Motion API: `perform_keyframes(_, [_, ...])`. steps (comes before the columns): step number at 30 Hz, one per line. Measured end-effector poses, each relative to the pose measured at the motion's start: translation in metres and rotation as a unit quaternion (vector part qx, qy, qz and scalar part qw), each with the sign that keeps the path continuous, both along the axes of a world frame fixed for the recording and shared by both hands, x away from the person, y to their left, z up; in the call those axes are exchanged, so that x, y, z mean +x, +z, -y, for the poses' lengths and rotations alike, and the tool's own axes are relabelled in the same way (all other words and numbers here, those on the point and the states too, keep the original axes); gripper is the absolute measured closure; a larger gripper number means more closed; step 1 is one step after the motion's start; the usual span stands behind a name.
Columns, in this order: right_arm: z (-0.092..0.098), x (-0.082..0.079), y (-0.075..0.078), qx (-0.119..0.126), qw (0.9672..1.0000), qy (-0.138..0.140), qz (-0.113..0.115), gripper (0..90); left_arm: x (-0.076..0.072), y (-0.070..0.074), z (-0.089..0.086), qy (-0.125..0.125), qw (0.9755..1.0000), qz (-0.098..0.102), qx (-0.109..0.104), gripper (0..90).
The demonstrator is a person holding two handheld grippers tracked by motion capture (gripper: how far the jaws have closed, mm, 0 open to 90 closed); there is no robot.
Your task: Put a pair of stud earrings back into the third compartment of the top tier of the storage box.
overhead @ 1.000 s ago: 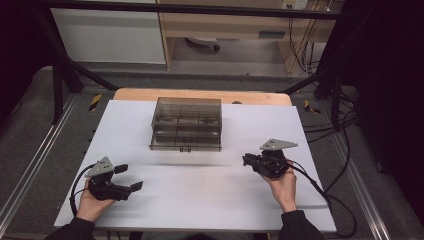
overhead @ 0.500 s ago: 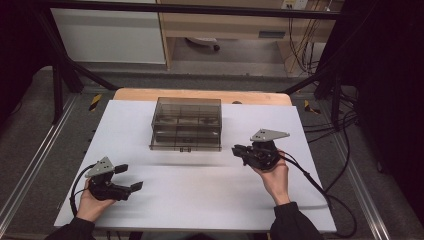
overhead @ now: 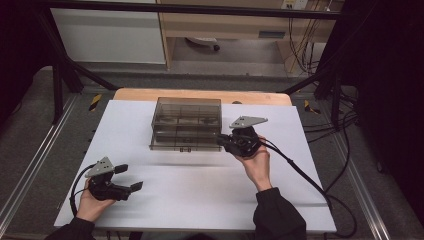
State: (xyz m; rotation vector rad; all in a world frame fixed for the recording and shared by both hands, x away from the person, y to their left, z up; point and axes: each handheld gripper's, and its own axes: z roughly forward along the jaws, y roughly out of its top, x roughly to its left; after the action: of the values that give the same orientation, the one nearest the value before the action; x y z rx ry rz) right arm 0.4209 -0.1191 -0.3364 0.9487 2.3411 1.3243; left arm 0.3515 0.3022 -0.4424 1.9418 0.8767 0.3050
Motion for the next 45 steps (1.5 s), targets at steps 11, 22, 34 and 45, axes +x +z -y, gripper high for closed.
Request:
perform_keyframes(11, [-0.021,0.024,-0.016,-0.013,0.9997,-0.004,-0.02,80.2,0.0,0.0,0.0,0.0,1.0,0.0,0.0,5.5])
perform_keyframes(22, [-0.03,0.04,-0.038,-0.027,0.9988,-0.016,-0.036,80.0,0.0,0.0,0.0,0.0,1.0,0.0,0.0,5.5])
perform_keyframes(34, [-0.027,0.041,-0.034,-0.015,0.9992,-0.025,-0.027,69.5,0.0,0.0,0.0,0.0,1.0,-0.001,0.0,5.5])
perform_keyframes(45, [-0.011,0.017,-0.007,0.018,0.9995,-0.026,0.007,35.7,0.0,0.0,0.0,0.0,1.0,0.0,0.0,5.5])
